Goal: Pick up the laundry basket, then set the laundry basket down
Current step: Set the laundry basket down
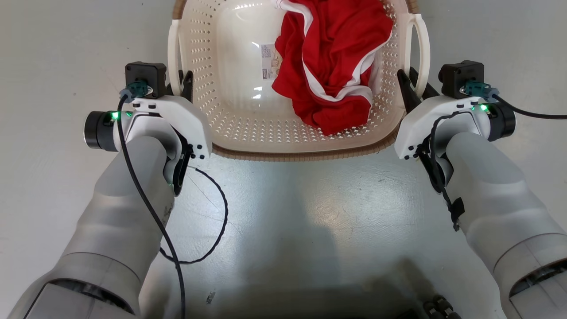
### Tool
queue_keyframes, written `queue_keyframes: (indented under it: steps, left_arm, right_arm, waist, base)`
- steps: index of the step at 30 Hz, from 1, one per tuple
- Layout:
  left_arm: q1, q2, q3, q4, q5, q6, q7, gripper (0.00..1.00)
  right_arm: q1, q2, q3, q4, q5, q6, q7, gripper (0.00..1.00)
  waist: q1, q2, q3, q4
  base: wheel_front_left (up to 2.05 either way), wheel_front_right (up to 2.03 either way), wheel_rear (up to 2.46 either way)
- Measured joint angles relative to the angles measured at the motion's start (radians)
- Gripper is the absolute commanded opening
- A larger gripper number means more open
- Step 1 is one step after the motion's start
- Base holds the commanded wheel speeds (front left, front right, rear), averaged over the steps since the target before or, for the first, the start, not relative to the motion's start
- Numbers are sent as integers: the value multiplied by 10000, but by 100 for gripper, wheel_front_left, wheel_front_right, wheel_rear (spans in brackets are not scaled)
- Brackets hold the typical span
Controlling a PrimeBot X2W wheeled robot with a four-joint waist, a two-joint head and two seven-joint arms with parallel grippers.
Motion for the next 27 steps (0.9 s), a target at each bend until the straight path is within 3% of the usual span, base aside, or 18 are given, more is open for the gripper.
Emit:
queue_keyframes:
  steps: [1, 2, 27]
  left_arm:
    - [0, -25, 21, 54, 0, -12, 2, 36]
    - [-3, -35, 33, 104, 2, -12, 0, 100]
    - [-179, -144, 299, 249, 96, 84, -40, 100]
  right_arm:
    - [0, 0, 15, 25, 38, 0, 0, 38]
    - [0, 0, 13, 54, 44, 29, -2, 100]
    - [-21, 58, -518, 27, -268, 42, -12, 100]
  waist:
    - [0, 0, 6, -3]
    - [0, 0, 15, -8]
    - [0, 0, -377, -54]
  base:
    - [0, 0, 0]
    - [0, 0, 0]
    - [0, 0, 0]
